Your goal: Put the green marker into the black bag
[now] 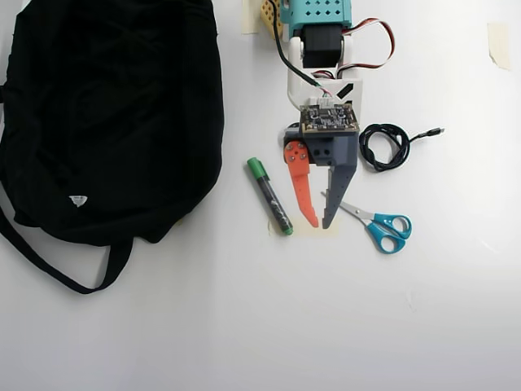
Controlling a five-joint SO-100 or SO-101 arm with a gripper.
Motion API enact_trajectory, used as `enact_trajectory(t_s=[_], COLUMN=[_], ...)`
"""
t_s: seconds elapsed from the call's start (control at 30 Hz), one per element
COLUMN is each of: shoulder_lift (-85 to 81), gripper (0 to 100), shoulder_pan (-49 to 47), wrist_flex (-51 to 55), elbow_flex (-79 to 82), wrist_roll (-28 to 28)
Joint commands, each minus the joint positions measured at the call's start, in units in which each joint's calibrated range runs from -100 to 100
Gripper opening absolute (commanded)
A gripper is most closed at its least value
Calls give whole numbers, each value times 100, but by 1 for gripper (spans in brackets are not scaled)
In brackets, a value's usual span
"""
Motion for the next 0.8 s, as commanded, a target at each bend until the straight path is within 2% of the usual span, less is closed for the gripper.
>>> enact_trajectory(t_s=[0.0,0.77], shoulder_lift=[-162,-162], gripper=[3,3], shoulder_pan=[33,48], wrist_flex=[124,1158], elbow_flex=[-290,-299], wrist_roll=[2,-14])
